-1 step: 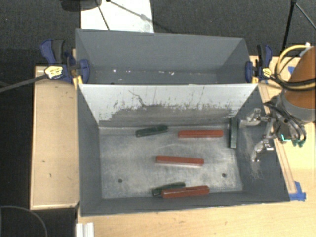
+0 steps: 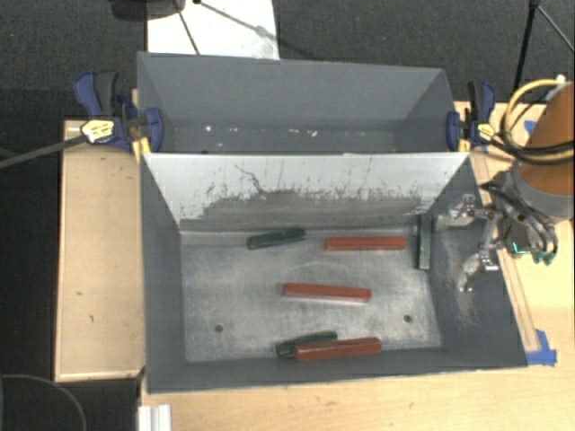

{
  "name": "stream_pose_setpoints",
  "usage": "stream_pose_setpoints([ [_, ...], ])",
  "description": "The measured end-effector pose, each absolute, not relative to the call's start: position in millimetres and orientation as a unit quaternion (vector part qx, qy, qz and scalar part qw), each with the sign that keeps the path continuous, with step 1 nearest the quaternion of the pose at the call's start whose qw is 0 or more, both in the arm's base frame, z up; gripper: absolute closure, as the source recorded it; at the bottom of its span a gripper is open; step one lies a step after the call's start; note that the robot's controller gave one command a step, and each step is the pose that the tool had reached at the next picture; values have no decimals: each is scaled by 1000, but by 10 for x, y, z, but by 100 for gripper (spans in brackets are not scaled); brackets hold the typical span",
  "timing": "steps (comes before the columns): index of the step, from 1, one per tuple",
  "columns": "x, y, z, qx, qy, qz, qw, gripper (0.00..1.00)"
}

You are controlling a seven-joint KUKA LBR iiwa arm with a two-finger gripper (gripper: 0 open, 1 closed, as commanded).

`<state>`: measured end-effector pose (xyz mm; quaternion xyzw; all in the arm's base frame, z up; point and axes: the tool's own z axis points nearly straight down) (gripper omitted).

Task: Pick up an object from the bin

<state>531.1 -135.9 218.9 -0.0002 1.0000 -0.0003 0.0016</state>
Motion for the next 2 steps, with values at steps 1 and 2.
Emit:
stream_pose_setpoints([
  [1,5610,-1020,1672,3,1000,-1,5,0],
  [2,5648,-903,1422,-6,1000,1,6,0],
])
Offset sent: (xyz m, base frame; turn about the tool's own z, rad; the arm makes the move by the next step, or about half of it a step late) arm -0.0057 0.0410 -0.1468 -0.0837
